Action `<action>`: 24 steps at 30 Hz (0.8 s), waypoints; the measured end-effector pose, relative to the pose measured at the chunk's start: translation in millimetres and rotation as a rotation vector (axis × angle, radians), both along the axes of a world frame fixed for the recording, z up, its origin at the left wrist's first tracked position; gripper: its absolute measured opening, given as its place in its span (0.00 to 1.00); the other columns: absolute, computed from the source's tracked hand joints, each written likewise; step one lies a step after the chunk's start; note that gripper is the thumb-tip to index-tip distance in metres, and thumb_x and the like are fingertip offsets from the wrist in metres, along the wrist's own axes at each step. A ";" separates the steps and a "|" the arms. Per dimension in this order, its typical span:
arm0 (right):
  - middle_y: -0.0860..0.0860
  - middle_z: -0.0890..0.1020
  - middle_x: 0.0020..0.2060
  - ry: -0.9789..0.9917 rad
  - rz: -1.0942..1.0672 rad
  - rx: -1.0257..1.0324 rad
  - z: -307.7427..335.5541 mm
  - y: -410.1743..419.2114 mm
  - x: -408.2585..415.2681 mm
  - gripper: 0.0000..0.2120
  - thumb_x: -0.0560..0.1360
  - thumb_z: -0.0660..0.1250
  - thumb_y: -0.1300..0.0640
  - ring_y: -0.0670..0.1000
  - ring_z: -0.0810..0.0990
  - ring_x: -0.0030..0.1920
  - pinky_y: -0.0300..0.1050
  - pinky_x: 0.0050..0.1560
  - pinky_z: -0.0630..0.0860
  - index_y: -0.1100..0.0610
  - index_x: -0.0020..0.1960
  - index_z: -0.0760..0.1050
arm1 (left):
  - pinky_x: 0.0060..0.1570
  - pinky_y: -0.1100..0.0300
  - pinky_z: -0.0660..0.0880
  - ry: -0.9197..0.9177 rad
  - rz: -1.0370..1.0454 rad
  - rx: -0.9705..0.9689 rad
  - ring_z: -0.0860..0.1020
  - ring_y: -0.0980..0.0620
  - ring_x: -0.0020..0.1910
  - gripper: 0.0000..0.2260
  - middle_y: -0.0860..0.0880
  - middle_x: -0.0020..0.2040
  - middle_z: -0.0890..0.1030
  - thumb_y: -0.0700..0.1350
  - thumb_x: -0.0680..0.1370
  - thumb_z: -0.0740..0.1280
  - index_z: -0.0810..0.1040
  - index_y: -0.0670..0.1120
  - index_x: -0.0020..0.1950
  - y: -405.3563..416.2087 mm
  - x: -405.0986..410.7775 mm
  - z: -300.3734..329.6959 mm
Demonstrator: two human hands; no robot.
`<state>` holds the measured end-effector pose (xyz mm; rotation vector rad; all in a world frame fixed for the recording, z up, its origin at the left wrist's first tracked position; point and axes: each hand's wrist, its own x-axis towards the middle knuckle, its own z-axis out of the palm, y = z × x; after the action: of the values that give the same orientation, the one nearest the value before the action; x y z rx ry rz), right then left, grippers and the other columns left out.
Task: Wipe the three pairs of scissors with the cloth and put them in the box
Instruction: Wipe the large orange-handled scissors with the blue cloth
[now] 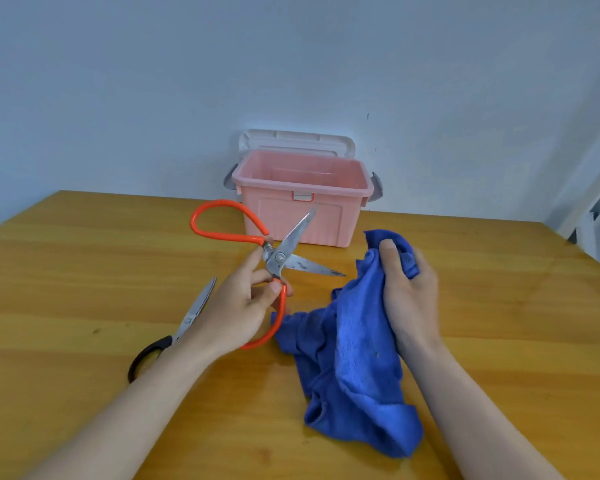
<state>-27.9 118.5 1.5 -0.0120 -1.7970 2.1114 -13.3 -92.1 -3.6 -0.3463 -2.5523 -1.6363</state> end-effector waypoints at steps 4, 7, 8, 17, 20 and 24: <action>0.58 0.83 0.46 -0.038 0.086 -0.226 4.0 3.5 -2.1 0.10 0.77 0.67 0.59 0.58 0.83 0.49 0.56 0.49 0.80 0.53 0.58 0.74 | 0.45 0.67 0.73 -0.047 -0.021 -0.089 0.81 0.62 0.47 0.29 0.61 0.48 0.83 0.44 0.83 0.60 0.50 0.58 0.79 4.6 0.9 -2.3; 0.59 0.82 0.54 -0.002 0.114 -0.211 6.3 8.7 -1.6 0.27 0.72 0.66 0.66 0.56 0.84 0.50 0.64 0.55 0.79 0.48 0.66 0.66 | 0.39 0.70 0.74 -0.066 -0.005 -0.119 0.82 0.60 0.44 0.29 0.58 0.49 0.83 0.43 0.83 0.60 0.48 0.59 0.79 4.8 1.6 -1.6; 0.58 0.81 0.56 0.016 0.113 -0.143 6.6 8.0 -0.2 0.29 0.71 0.66 0.67 0.57 0.84 0.51 0.65 0.56 0.79 0.46 0.66 0.64 | 0.39 0.70 0.74 -0.073 -0.003 -0.128 0.82 0.59 0.42 0.30 0.57 0.49 0.83 0.43 0.83 0.60 0.48 0.58 0.79 5.2 1.9 -1.9; 0.43 0.72 0.61 0.363 0.021 0.922 -23.3 -24.4 -4.9 0.23 0.74 0.72 0.56 0.43 0.67 0.64 0.31 0.65 0.59 0.51 0.68 0.72 | 0.43 0.70 0.72 -0.066 -0.036 -0.285 0.79 0.62 0.45 0.26 0.61 0.51 0.80 0.45 0.82 0.61 0.55 0.60 0.77 16.5 10.6 1.1; 0.43 0.75 0.64 0.359 -0.088 1.133 -25.5 -23.6 -10.8 0.26 0.71 0.68 0.40 0.48 0.62 0.70 0.41 0.67 0.52 0.50 0.65 0.74 | 0.46 0.61 0.79 -0.053 -0.058 -0.281 0.81 0.61 0.44 0.25 0.58 0.53 0.81 0.43 0.82 0.61 0.59 0.62 0.76 12.6 10.9 0.8; 0.43 0.77 0.48 0.315 -0.072 1.160 -21.6 -22.6 -16.1 0.27 0.68 0.63 0.29 0.46 0.69 0.60 0.43 0.63 0.55 0.50 0.53 0.77 | 0.46 0.53 0.80 -0.019 -0.069 -0.325 0.82 0.58 0.42 0.26 0.58 0.51 0.81 0.41 0.81 0.61 0.61 0.63 0.75 10.8 11.1 1.5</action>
<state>-44.0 95.9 -20.1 0.5003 -2.4386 0.7095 -2.1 -81.3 -2.1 -0.4490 -2.8504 -1.2435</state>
